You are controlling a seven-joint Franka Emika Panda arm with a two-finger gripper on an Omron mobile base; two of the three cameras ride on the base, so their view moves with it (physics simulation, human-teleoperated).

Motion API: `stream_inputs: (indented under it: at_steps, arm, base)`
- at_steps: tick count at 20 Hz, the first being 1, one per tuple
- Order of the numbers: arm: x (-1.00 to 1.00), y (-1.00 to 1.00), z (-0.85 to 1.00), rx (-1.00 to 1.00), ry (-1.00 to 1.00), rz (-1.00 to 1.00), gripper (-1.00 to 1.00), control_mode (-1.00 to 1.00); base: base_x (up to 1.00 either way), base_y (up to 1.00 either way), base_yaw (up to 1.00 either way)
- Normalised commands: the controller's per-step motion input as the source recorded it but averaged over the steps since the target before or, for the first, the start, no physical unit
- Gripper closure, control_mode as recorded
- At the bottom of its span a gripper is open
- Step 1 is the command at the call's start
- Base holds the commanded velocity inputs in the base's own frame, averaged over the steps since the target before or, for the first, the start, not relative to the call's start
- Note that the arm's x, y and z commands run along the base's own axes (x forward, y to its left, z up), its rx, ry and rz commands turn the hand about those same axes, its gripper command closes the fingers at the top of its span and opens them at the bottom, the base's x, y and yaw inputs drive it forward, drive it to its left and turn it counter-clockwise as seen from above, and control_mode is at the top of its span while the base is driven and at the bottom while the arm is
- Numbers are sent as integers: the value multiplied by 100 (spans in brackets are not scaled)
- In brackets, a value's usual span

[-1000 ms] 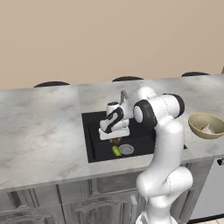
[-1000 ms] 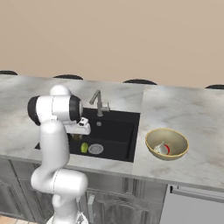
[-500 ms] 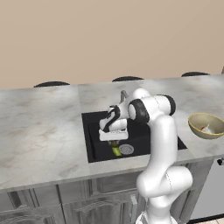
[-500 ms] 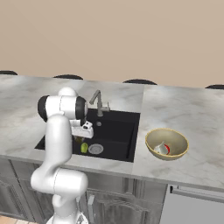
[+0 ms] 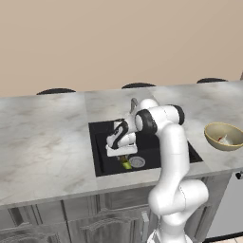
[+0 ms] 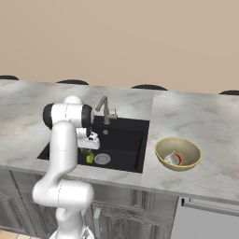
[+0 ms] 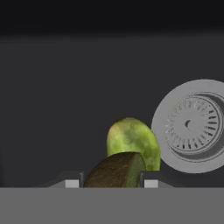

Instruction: There is a mixed pile of frozen fruits and vegetables on the counter. Locate all the frozen vegetables and place the items in a bowl on the counter. Take all the frozen fruits and defrost them in a running sink.

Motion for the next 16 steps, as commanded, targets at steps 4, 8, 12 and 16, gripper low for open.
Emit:
stream_inputs:
  at_steps: [4, 8, 12, 16]
  arm:
    - [15, 0, -36, -4, -2, 0, 100, -100]
    - [1, 0, -21, 0, 0, 0, -100, -100]
    - [-23, -19, -15, 3, 3, -4, -100, -100]
    - [-34, -15, 3, 7, 0, -1, -100, -100]
  base:
    - [0, 0, 0]
    - [0, 0, 0]
    - [0, 0, 0]
    - [0, 0, 0]
